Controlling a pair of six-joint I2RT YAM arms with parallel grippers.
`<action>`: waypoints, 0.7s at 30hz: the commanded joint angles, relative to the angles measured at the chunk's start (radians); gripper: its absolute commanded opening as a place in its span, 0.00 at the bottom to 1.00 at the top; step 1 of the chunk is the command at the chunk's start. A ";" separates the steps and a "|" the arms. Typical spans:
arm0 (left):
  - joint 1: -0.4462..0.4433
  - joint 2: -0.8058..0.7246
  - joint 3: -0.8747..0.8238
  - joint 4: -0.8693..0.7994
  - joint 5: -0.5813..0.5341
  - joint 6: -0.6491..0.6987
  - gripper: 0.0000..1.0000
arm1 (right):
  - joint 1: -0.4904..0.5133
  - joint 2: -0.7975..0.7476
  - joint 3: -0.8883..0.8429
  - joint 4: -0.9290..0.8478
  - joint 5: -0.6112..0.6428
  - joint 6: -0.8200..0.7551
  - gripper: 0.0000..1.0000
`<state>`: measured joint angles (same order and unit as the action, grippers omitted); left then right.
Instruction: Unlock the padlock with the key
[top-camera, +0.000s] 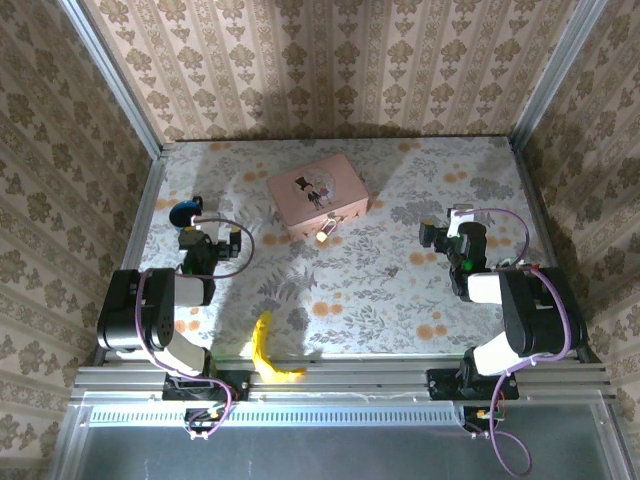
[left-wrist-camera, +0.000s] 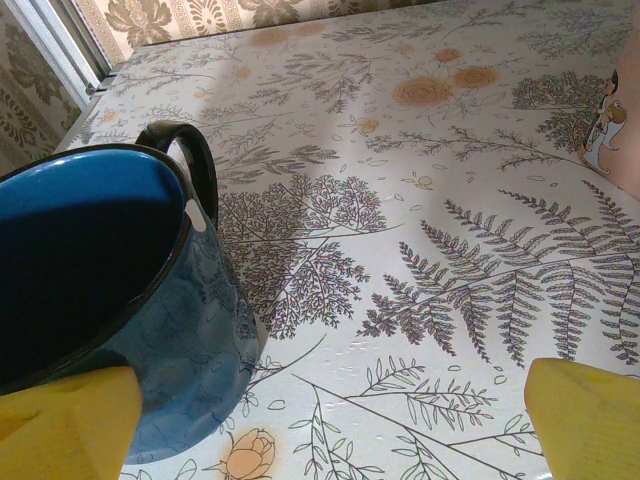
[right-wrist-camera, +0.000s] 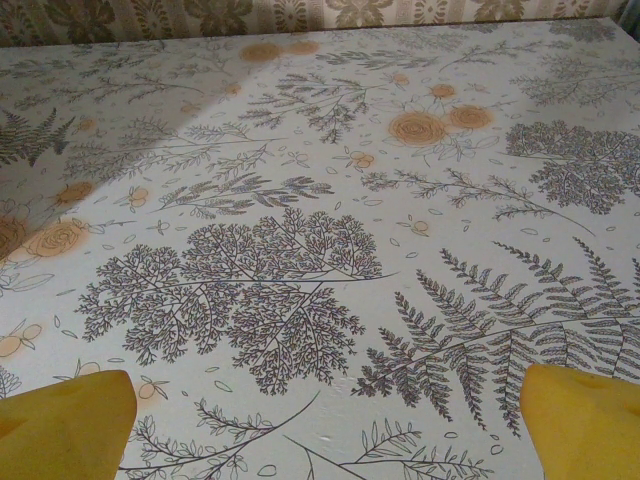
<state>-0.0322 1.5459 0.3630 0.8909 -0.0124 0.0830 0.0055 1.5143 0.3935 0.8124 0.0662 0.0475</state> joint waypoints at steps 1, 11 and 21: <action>0.020 0.011 0.031 0.028 0.019 -0.013 1.00 | 0.007 0.014 0.020 0.028 -0.013 -0.015 1.00; 0.022 -0.065 0.024 -0.017 -0.036 -0.034 1.00 | 0.007 0.012 0.018 0.030 -0.013 -0.015 1.00; 0.000 -0.319 0.055 -0.277 -0.108 -0.089 1.00 | 0.008 -0.087 0.147 -0.276 0.053 0.011 1.00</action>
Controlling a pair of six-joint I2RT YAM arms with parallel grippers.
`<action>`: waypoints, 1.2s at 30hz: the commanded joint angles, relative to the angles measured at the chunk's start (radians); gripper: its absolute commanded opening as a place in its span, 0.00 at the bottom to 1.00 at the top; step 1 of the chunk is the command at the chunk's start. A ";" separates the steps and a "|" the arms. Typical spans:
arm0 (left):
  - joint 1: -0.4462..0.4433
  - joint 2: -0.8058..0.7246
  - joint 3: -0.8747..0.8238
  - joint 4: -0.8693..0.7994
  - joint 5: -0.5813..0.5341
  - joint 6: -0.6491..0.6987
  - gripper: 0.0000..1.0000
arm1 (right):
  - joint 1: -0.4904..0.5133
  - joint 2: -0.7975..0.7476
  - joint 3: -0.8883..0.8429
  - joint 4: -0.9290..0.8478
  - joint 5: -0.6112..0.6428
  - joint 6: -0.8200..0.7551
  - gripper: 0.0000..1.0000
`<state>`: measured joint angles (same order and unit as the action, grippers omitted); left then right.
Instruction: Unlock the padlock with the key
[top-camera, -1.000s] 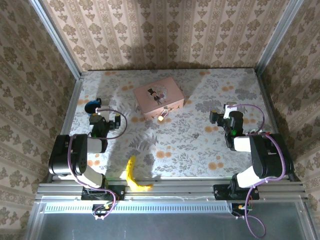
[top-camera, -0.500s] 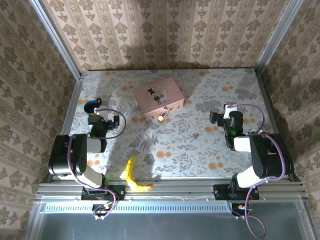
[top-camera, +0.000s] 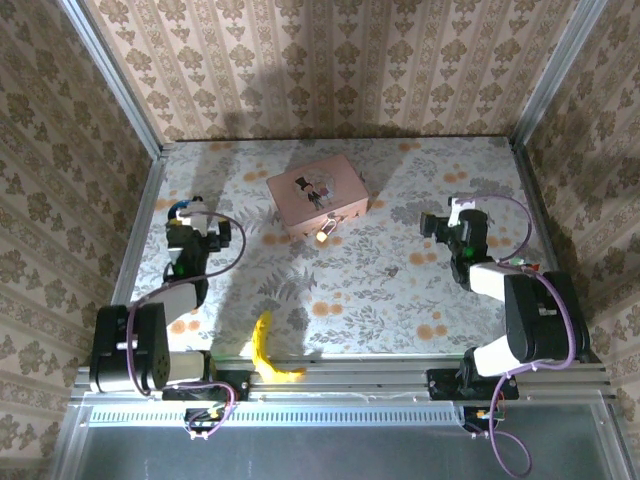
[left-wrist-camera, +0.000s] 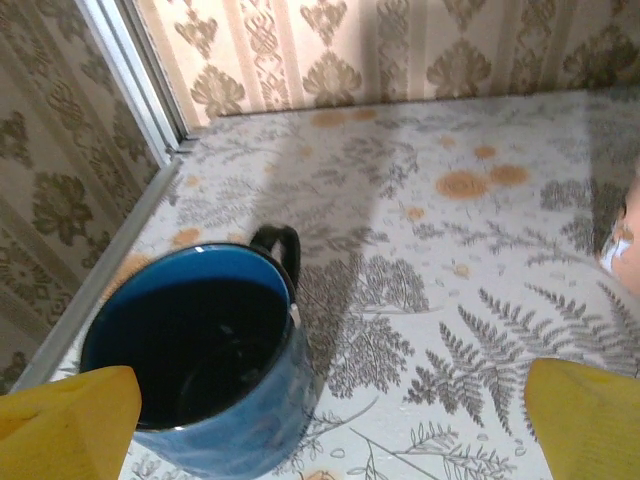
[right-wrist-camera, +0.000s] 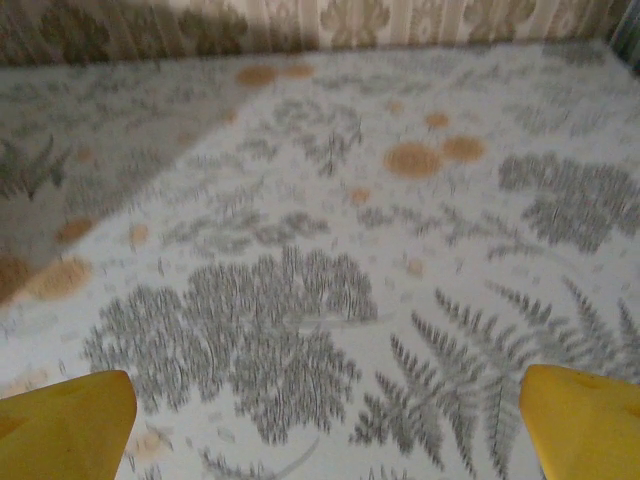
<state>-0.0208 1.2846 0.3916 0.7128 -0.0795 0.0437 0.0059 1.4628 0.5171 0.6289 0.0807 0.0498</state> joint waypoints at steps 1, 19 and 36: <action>-0.020 -0.080 0.032 -0.124 -0.057 -0.061 1.00 | 0.008 -0.046 0.031 -0.120 0.047 0.019 1.00; -0.630 -0.174 0.190 -0.452 -0.372 -0.191 1.00 | 0.161 -0.417 0.150 -0.979 0.180 0.287 1.00; -0.707 -0.195 0.115 -0.341 -0.368 -0.380 1.00 | 0.424 -0.333 0.173 -1.119 0.111 0.551 0.74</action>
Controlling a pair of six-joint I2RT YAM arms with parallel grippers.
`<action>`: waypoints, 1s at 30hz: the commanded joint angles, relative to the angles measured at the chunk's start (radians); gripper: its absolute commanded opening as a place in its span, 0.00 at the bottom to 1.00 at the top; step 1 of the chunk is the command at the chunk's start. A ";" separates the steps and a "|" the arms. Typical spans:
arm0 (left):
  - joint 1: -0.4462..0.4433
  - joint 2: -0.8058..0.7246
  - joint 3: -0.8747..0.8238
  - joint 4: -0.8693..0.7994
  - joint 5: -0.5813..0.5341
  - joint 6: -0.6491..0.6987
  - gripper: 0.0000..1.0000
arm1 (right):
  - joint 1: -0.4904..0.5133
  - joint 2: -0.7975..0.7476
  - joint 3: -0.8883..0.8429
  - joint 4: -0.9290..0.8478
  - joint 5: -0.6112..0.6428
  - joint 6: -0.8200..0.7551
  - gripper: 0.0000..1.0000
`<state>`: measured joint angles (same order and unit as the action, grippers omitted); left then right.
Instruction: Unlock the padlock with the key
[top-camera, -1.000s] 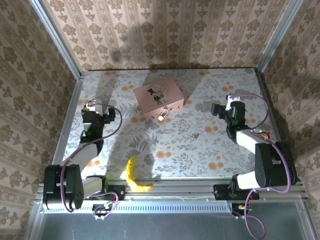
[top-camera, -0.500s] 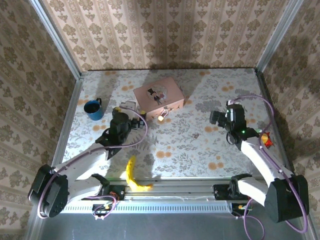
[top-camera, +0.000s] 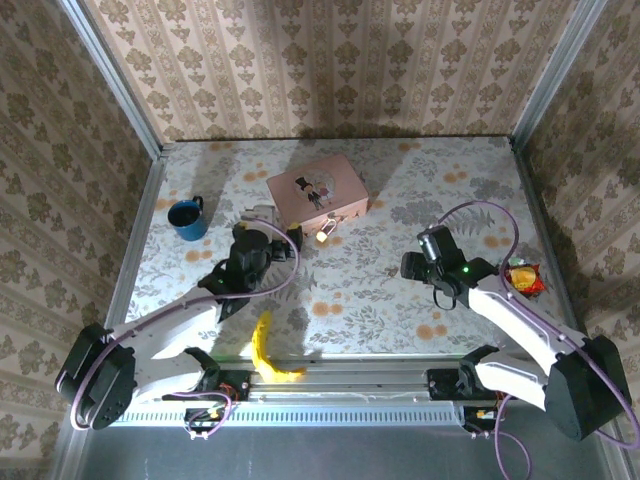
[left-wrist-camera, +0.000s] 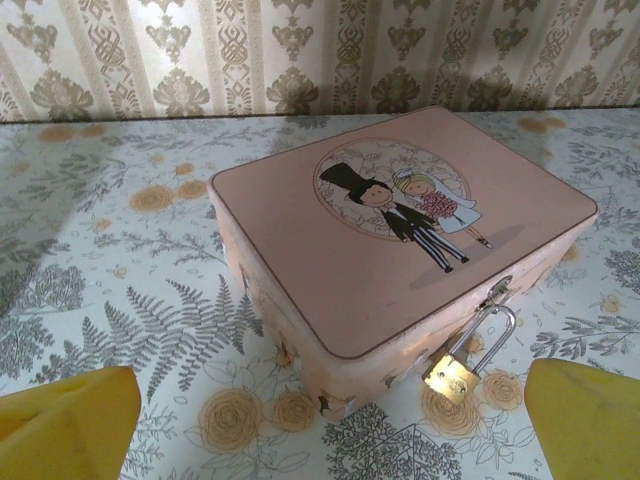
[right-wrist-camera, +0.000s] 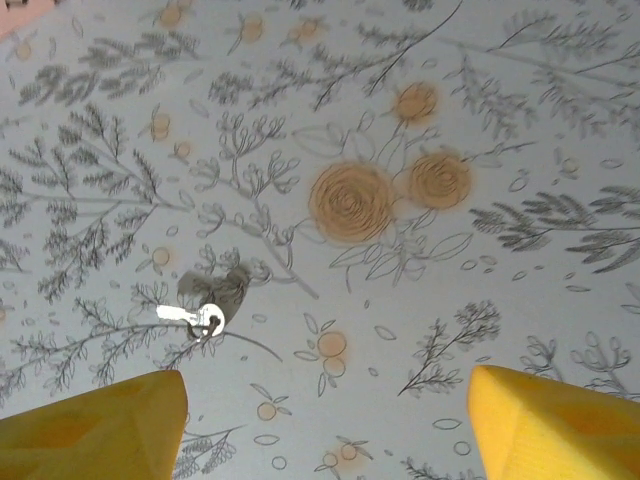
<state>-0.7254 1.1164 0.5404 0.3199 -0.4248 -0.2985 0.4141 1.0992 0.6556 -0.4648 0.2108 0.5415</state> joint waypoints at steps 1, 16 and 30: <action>-0.002 -0.033 -0.043 0.058 -0.029 -0.040 1.00 | 0.023 0.050 0.039 -0.017 -0.025 0.064 0.72; 0.008 -0.015 -0.059 0.088 -0.069 -0.054 1.00 | 0.071 0.393 0.171 0.033 -0.127 0.127 0.50; 0.018 0.035 -0.043 0.093 -0.052 -0.079 1.00 | 0.071 0.502 0.197 0.067 -0.181 0.138 0.38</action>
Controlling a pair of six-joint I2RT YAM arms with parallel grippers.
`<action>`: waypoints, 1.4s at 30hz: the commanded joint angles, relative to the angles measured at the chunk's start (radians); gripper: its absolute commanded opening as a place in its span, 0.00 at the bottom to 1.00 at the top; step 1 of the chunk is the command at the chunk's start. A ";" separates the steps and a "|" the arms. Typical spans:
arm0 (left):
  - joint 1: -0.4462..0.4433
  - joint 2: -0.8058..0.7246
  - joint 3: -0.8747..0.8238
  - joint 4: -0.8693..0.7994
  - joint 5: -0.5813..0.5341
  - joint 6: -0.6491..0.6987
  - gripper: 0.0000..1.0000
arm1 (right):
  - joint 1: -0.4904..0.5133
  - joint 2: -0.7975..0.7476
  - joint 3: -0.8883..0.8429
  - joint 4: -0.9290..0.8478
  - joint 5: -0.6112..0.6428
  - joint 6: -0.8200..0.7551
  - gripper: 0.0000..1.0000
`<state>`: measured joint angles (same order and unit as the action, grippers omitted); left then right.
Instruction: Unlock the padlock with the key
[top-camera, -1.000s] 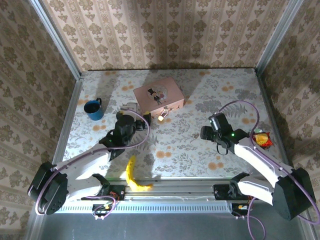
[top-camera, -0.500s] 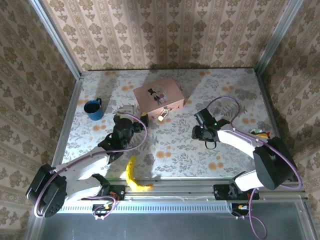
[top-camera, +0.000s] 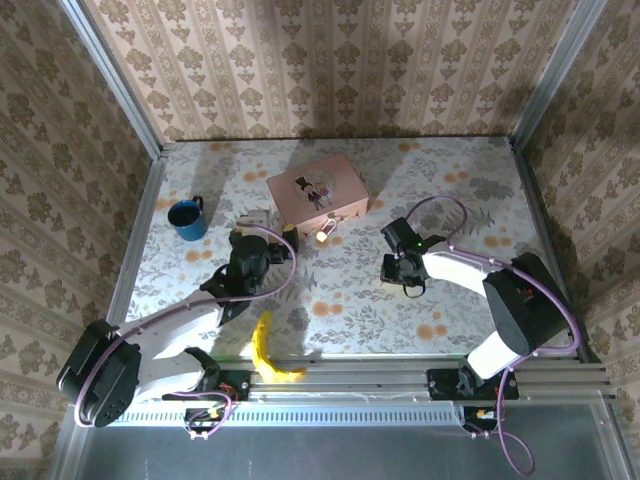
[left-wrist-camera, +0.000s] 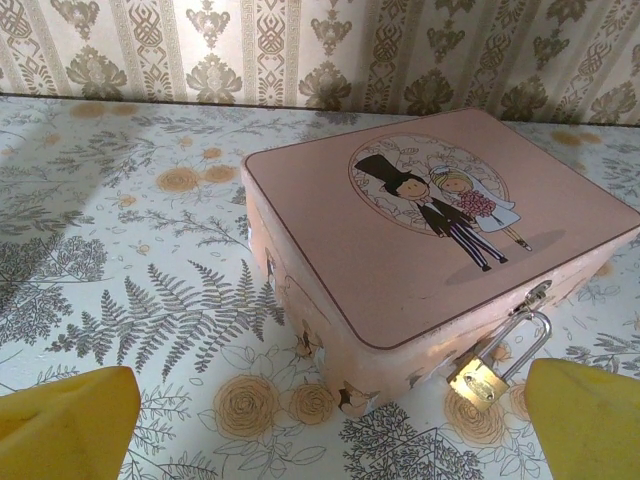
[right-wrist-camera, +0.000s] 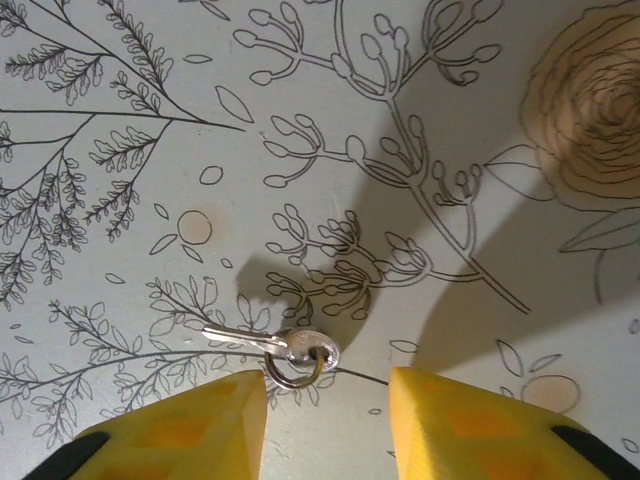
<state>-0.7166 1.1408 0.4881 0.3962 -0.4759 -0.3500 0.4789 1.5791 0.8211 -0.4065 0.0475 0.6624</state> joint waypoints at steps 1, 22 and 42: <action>0.010 0.014 0.011 0.017 0.000 -0.028 1.00 | 0.006 0.029 0.036 0.009 -0.020 0.017 0.38; 0.017 0.020 0.018 0.015 0.016 -0.027 1.00 | 0.007 0.062 0.075 -0.041 -0.031 -0.001 0.28; 0.016 -0.006 0.027 -0.026 0.019 -0.029 1.00 | 0.027 0.034 0.091 -0.112 0.018 -0.034 0.06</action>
<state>-0.7109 1.1584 0.4892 0.3885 -0.4679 -0.3668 0.5003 1.6318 0.8841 -0.4831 0.0448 0.6270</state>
